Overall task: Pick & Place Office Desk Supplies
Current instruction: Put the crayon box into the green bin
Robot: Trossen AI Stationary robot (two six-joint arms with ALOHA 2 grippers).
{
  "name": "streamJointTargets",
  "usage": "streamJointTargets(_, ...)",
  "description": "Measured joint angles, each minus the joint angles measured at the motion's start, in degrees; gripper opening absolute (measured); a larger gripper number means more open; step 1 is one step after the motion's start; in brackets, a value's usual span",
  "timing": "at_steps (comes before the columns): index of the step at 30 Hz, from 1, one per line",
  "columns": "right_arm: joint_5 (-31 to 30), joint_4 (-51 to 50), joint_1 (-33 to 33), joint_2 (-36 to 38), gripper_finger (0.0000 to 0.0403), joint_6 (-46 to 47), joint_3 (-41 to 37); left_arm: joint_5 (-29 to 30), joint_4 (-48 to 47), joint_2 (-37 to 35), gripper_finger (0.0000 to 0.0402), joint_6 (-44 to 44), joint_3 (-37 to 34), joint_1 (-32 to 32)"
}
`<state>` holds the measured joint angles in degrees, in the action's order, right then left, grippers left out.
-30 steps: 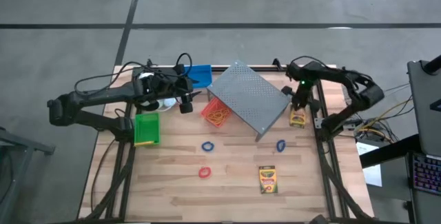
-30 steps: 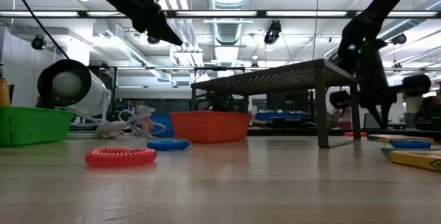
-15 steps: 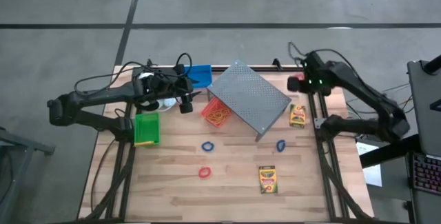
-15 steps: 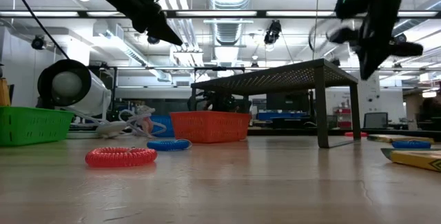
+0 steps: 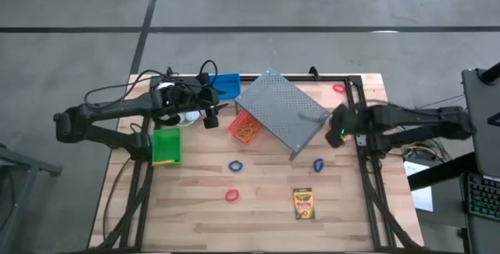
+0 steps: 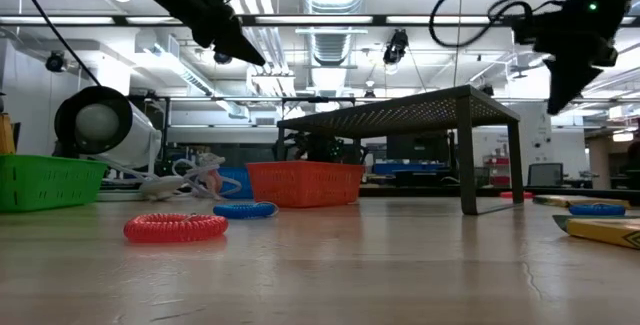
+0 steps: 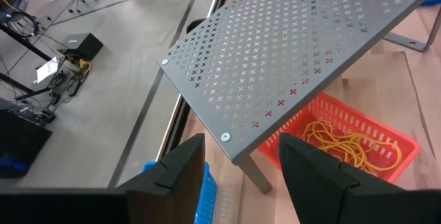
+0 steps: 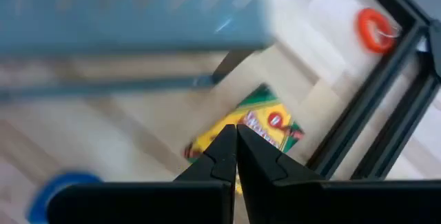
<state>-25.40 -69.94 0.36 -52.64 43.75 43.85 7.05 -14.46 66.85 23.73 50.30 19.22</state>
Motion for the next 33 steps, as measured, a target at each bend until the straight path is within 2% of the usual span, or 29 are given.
streamJointTargets(5, -0.16, -3.73, 5.98, -8.07, 0.0008, 4.36, -0.26, 0.0, 0.0, 0.0, 0.0189, -0.04, 0.0, 0.0)
streamJointTargets(14, -4.75, -6.39, 6.53, -20.26, 0.0008, 5.41, -0.28, 0.0, 0.0, 0.0, 0.0189, -0.15, 0.0, 0.0)
streamJointTargets(24, -4.54, -5.68, 9.64, -20.39, 0.0008, 2.81, -2.83, 0.0, -0.32, 0.0, 0.0189, -0.26, 0.0, 0.0)
streamJointTargets(33, -0.25, 0.52, 10.27, -22.26, 0.0008, 5.54, -7.43, 0.0, -0.39, 0.0, 0.0189, -0.33, 0.0, 0.0)
